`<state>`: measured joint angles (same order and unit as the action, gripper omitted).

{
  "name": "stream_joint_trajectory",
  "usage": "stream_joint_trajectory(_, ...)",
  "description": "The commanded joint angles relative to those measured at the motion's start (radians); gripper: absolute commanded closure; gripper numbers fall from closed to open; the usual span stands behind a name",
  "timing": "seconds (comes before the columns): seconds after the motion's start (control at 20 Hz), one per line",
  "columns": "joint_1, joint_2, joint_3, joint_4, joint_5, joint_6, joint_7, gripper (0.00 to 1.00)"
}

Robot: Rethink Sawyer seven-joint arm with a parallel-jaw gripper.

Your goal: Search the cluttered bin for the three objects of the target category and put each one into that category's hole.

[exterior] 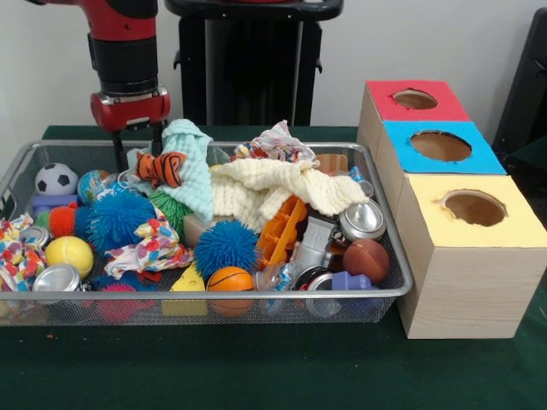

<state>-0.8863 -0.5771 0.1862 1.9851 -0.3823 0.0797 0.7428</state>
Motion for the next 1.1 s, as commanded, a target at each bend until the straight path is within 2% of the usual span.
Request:
stream_joint_trajectory(0.05,0.028,0.037,0.033,-0.101,0.082,0.092,0.220,0.00)
stream_joint_trajectory(0.4,0.039,0.003,0.033,-0.123,0.122,0.157,0.197,0.00)
stream_joint_trajectory(1.1,0.034,-0.011,0.028,-0.158,0.149,0.197,0.183,0.00)
